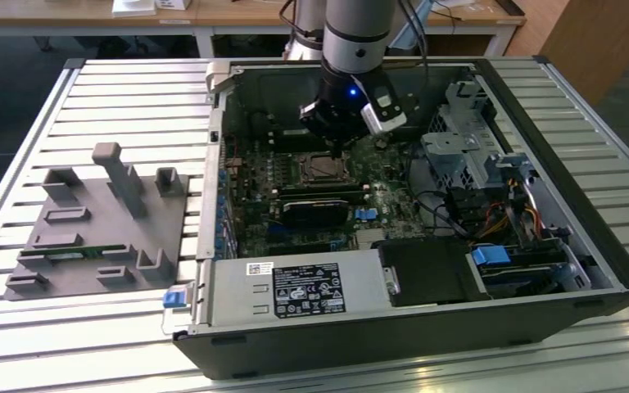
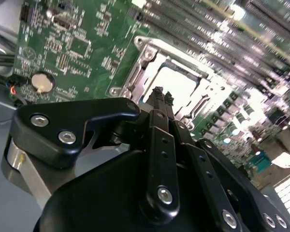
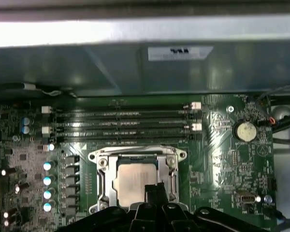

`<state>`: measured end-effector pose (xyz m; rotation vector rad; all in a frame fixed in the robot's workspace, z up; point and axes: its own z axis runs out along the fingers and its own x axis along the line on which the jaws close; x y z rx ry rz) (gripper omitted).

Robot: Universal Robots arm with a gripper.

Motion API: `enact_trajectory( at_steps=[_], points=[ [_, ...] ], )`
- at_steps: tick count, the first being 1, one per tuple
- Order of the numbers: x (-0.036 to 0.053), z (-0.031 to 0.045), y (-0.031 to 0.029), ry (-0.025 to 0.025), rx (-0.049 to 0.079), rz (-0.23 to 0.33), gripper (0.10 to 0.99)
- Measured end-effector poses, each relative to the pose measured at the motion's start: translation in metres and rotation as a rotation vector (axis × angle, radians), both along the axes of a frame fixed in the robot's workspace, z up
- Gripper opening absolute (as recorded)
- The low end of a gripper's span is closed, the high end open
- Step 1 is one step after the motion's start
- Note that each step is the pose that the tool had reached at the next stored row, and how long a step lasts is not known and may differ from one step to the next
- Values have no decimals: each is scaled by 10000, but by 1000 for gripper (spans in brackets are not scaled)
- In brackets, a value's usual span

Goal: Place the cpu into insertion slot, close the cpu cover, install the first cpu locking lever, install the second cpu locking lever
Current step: 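Install the second cpu locking lever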

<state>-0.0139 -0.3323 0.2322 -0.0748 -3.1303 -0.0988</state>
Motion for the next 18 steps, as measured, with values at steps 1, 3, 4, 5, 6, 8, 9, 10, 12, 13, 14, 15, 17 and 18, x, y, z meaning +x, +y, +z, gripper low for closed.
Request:
enact_trajectory(
  at_steps=[1, 3, 4, 5, 6, 8, 9, 10, 12, 13, 14, 15, 17, 18],
  points=[
    [0, 0, -21, 0, 1, 1, 106],
    [0, -1, -60, -1, 2, 1, 106],
    [0, -1, -81, 0, 1, 1, 106],
    [0, -1, -101, 0, 0, 0, 106],
    [0, -1, -122, 0, 0, 1, 106],
    [0, -4, -158, 0, 2, 9, 106],
    [0, -5, -172, -1, 2, 22, 106],
    [0, -5, -183, 0, 0, 41, 106],
    [0, -7, -200, -1, 1, 86, 106],
    [0, -7, -207, -3, 1, 107, 106],
    [0, -9, -215, -4, 1, 124, 106],
    [0, -10, -222, -5, 1, 138, 106],
    [0, -12, -234, -6, 1, 169, 106],
    [0, -12, -242, -6, 1, 184, 106]
  ],
)
